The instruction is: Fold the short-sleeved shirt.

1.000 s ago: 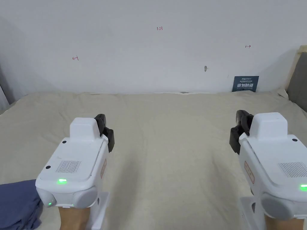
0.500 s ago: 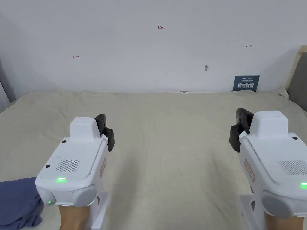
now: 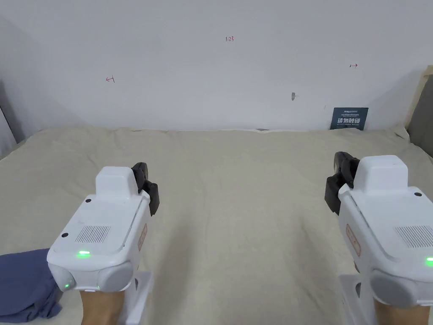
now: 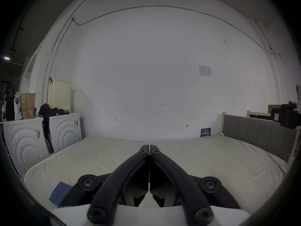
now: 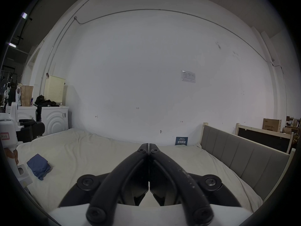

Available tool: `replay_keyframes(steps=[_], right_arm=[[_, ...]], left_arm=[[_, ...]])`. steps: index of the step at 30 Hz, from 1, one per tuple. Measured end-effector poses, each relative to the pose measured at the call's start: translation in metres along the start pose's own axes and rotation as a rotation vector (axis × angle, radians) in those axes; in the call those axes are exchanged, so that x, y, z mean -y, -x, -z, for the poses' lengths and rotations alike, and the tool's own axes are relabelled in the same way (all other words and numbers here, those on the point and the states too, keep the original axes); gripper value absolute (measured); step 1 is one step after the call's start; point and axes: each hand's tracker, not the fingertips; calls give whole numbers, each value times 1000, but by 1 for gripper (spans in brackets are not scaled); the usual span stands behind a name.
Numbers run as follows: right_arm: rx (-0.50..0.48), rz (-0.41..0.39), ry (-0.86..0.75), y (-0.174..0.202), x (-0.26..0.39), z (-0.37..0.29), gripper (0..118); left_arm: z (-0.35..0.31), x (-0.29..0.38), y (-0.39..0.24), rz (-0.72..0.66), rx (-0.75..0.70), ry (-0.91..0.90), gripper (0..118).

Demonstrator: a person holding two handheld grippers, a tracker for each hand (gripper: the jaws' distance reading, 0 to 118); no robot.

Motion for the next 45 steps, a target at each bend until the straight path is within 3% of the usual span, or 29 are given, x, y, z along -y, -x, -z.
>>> replay_keyframes(steps=[38,40,42,43,44,45], right_arm=[[-4,-1,-2,2,-3,0,3],[-8,0,6,3,-3,0,10],[-19,6,10,3,-3,1,32],[-25,8,16,3,-2,1,47],[-27,14,19,3,-1,2,75],[-30,20,22,3,-1,3,94]], left_arm=[[0,-2,7,-7,-9,5,2],[1,-2,9,-18,-10,9,16],[2,-3,11,-36,-8,16,49],[4,-3,12,-46,-6,23,70],[5,-4,14,-57,-1,35,98],[7,-4,14,-61,-4,43,116]])
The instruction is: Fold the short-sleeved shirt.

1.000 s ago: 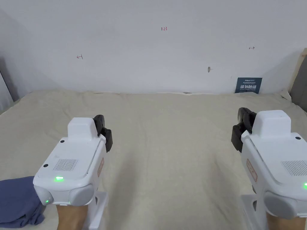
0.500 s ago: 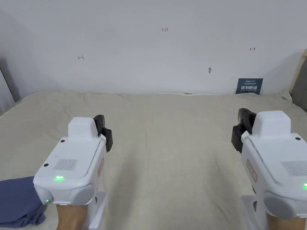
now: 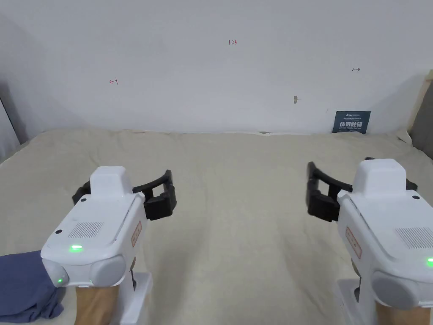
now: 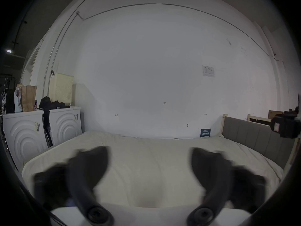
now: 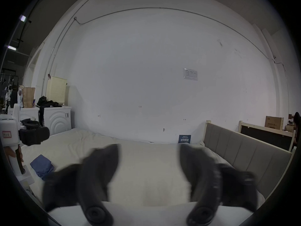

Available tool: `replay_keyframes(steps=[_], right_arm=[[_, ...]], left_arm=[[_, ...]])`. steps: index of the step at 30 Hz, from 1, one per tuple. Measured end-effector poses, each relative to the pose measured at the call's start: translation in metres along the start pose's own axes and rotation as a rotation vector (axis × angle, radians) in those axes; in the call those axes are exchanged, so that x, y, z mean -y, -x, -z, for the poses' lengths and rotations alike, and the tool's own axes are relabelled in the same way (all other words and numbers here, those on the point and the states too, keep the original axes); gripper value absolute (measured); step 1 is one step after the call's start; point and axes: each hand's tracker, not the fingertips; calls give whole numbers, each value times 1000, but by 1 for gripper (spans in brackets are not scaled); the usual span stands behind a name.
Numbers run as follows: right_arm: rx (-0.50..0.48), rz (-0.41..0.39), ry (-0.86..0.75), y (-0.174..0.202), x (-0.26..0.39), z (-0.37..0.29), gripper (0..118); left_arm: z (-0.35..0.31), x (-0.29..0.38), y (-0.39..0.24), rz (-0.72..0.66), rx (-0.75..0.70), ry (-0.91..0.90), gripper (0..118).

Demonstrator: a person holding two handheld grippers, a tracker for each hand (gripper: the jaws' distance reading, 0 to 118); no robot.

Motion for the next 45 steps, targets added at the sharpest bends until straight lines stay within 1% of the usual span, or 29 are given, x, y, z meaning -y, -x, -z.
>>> replay_keyframes(steps=[1,2,5,10,20,45], right_arm=[[-4,4,6,0,1,1,111],[-4,7,6,1,2,1,118],[9,5,-6,6,1,-2,118],[7,28,-1,3,2,-1,118],[13,36,-7,4,-3,-4,118],[1,26,-3,9,-8,-9,118]], left_arm=[[0,0,0,1,0,1,118],[-3,1,-1,1,7,-26,118],[-1,0,-4,39,-12,-4,118],[-5,2,-3,43,-7,-19,118],[-7,1,-1,48,-9,-26,118],[-9,4,0,59,-8,-21,118]])
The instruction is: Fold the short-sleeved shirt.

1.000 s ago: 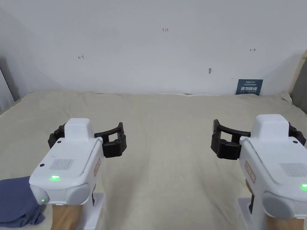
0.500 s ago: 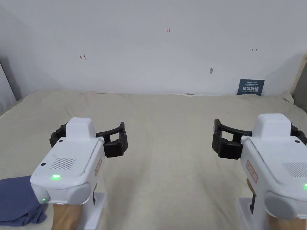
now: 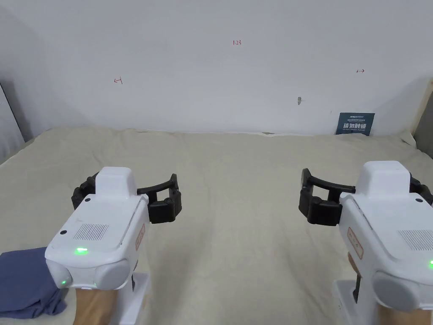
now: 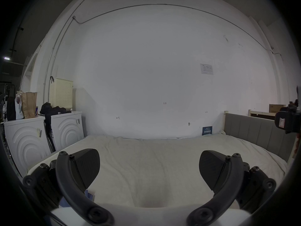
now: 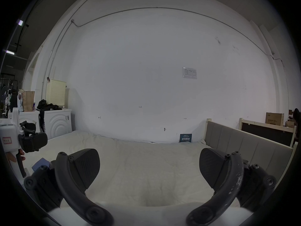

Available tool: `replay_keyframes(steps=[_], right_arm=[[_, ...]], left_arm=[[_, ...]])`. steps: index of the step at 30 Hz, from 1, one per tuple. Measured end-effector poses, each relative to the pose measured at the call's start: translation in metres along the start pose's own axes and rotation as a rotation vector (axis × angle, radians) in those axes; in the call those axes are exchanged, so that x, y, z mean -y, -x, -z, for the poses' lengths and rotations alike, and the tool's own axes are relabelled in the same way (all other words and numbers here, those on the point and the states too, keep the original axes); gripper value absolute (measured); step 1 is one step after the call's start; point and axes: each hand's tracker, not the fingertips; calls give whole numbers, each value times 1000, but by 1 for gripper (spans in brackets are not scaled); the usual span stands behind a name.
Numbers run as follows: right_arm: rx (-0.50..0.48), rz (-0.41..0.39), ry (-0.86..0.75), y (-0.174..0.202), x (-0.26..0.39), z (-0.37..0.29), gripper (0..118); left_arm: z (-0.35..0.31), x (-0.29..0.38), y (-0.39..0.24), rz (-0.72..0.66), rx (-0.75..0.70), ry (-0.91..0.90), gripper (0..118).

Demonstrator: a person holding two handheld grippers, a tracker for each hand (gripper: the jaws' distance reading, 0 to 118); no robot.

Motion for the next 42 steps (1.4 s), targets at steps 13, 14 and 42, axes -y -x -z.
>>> replay_keyframes(steps=[13,14,42], right_arm=[[-3,-2,2,1,2,1,118],[-3,-2,2,1,2,1,118],[110,267,610,-13,-3,41,118]], left_arm=[[2,3,0,11,-2,4,118],[2,3,0,11,-2,3,118],[-1,1,8,-5,-10,5,118]])
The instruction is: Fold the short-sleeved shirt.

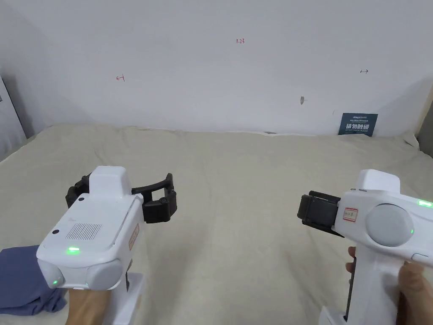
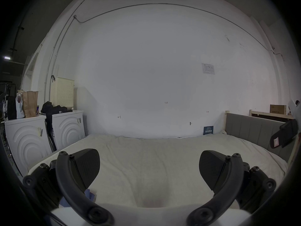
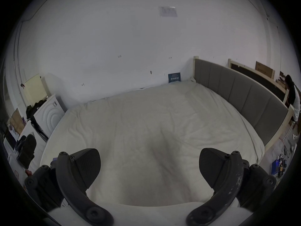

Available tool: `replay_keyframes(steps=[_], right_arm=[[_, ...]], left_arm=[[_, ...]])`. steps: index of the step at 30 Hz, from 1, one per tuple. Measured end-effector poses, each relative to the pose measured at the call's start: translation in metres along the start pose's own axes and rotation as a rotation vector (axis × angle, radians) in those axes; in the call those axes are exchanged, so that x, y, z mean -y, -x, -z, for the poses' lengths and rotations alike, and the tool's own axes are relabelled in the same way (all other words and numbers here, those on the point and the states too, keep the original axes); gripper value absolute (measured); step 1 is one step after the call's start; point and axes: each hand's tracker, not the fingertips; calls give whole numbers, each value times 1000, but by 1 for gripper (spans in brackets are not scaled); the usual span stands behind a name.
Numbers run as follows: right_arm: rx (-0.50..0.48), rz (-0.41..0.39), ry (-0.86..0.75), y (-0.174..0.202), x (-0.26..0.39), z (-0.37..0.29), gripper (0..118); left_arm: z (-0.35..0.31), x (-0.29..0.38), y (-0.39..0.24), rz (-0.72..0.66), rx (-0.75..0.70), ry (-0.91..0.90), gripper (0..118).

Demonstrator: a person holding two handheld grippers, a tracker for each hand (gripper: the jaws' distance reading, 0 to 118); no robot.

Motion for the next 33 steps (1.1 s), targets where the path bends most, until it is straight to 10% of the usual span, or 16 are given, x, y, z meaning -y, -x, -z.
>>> replay_keyframes(steps=[18,33], right_arm=[[57,-51,-111,17,11,-8,118],[-110,-106,-659,-3,33,-8,118]], left_arm=[[-1,-2,1,9,-4,-8,118],[-3,0,-1,23,-22,-27,118]])
